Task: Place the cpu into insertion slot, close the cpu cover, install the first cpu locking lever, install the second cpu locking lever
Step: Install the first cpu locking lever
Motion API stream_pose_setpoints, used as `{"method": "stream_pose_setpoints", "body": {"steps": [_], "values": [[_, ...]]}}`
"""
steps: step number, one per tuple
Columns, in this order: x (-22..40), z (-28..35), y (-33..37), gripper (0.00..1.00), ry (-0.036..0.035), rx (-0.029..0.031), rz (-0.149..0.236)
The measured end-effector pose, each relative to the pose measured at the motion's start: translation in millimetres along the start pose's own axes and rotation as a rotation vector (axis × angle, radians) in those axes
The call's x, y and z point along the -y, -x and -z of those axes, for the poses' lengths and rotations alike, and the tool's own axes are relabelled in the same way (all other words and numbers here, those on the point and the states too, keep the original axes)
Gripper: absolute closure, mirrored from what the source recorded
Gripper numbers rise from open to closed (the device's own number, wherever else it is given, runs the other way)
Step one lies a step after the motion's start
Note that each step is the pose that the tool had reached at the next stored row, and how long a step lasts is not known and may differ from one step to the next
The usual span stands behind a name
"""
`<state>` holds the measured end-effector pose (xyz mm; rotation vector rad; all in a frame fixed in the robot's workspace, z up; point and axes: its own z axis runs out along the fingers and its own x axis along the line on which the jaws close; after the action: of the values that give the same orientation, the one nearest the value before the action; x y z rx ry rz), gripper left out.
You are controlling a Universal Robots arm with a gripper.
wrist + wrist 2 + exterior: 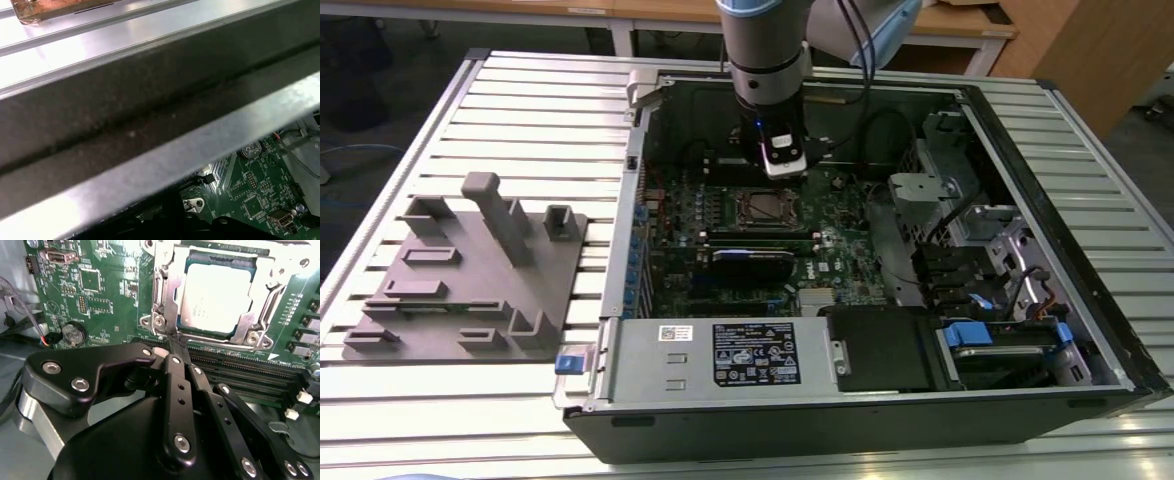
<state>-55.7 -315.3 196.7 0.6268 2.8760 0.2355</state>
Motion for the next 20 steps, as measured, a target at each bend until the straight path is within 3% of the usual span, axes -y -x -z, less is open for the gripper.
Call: {"method": "stream_pose_setpoints", "body": {"steps": [4,5,15,20], "values": [[0.5,-2.3,-0.3,0.89,0.0028,0.0063,0.001],[1.1,-5.3,-0.8,0.89,0.0051,0.0113,0.002],[-1.2,6.5,1.0,0.89,0.0051,0.0113,0.002],[-1.5,7.6,1.2,0.89,0.0054,0.0114,0.002]]}}
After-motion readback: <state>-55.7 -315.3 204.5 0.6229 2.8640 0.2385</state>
